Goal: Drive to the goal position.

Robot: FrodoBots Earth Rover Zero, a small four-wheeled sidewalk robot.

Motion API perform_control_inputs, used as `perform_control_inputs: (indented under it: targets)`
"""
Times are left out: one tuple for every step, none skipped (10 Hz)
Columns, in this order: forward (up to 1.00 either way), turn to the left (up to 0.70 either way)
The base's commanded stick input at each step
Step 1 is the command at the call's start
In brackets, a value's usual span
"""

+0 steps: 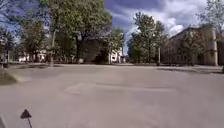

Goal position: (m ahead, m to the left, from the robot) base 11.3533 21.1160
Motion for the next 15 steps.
perform_control_inputs:
  targets:
    - [0.70,0.06]
    - [0.70,0.06]
    - [0.70,0.06]
    - [0.70,0.06]
    - [0.70,0.06]
    - [0.70,0.06]
    - [0.70,0.06]
    - [0.70,0.06]
    - [0.70,0.06]
    - [0.70,0.06]
    - [0.70,0.06]
    - [0.70,0.06]
    - [0.70,0.06]
    - [0.70,0.06]
    - [0.70,0.06]
